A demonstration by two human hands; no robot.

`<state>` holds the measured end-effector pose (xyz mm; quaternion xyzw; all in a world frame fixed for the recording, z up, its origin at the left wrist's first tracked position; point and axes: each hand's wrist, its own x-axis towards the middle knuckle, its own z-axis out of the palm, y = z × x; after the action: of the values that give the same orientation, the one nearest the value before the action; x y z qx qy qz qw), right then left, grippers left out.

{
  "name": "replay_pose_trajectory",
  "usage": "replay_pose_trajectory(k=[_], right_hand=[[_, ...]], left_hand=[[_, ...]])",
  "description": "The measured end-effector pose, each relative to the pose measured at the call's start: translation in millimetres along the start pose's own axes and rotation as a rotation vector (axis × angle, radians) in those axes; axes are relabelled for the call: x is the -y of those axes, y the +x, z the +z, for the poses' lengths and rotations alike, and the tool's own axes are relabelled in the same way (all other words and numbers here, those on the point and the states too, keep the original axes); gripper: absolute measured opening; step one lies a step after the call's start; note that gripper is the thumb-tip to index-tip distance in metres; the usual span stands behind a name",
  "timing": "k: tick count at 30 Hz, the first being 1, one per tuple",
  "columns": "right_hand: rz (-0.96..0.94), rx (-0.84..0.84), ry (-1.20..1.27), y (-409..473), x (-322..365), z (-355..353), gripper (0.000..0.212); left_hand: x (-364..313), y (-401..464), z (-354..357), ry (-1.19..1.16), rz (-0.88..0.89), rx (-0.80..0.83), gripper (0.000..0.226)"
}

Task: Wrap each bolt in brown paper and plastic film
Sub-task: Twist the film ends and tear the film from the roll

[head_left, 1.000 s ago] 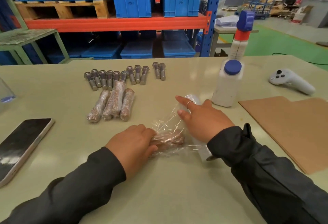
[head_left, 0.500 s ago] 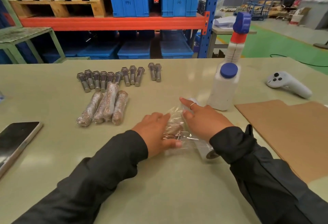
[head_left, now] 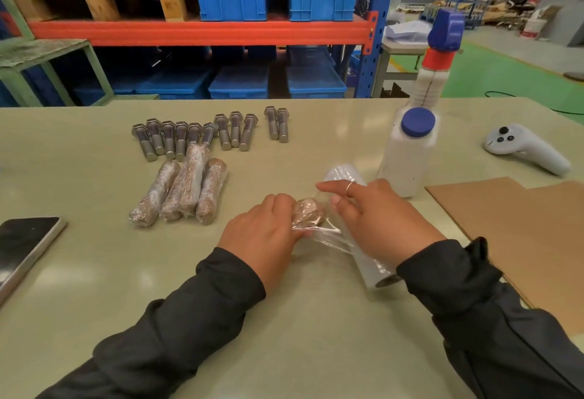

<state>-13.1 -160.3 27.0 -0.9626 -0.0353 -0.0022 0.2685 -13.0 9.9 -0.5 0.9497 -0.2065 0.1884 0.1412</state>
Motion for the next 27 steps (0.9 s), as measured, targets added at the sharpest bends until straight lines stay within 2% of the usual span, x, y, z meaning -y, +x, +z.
replay_pose_trajectory(k=[5,12,14,18,22,25,27], right_hand=[[-0.062,-0.077,0.114,-4,1,0,0.029],[-0.132,-0.209,0.174,-12,28,18,0.044],[-0.148,-0.239,0.166,-14,33,20,0.048],[-0.193,-0.25,0.294,-15,35,25,0.023],[-0.276,-0.205,0.446,-17,41,29,0.031],[-0.275,-0.171,0.55,-22,44,33,0.024],[-0.247,-0.121,0.617,-23,42,34,0.027]], left_hand=[[-4,2,-8,-0.211,-0.051,-0.117,0.041],[-13,-2,-18,-0.602,-0.051,-0.261,0.025],[-16,-4,-20,-0.676,-0.047,-0.274,0.03],[-21,-7,-24,-0.861,0.011,-0.247,0.049],[-28,-6,-28,-0.998,0.01,-0.313,0.054],[-27,-4,-27,-1.055,-0.05,-0.373,0.037],[-26,-5,-23,-1.042,-0.056,-0.383,0.024]])
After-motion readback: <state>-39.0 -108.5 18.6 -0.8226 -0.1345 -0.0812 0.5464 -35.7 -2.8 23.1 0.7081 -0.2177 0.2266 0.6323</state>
